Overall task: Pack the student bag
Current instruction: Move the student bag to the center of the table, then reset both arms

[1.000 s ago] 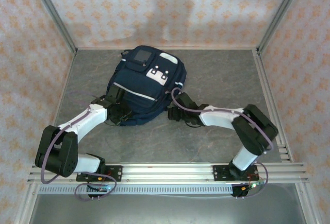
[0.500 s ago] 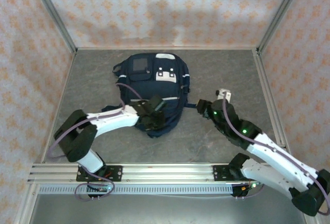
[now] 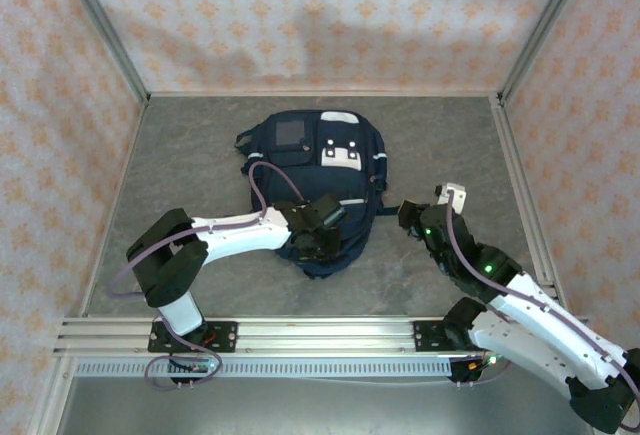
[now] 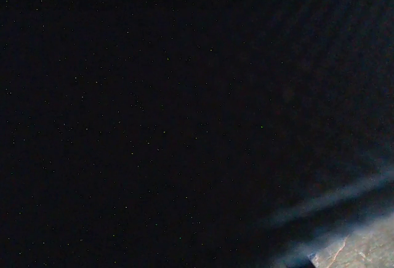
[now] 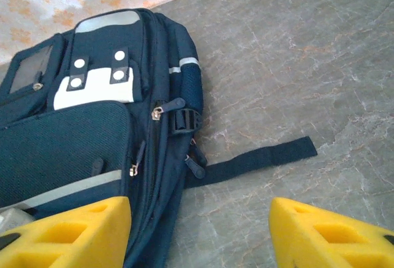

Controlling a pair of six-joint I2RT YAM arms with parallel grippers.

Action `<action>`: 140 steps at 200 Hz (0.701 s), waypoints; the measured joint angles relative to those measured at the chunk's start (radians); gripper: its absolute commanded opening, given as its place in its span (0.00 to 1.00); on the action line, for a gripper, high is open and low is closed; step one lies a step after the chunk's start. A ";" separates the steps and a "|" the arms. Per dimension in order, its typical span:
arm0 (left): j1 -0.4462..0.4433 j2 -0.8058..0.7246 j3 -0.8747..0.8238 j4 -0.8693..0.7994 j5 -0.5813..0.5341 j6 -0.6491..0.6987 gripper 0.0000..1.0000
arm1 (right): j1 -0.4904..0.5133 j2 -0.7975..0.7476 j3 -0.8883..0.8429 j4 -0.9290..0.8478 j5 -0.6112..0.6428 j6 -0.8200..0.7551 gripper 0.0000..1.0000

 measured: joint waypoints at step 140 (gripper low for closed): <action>0.013 -0.876 -0.211 0.154 -0.785 0.566 1.00 | -0.001 -0.071 0.072 0.056 0.111 -0.272 0.99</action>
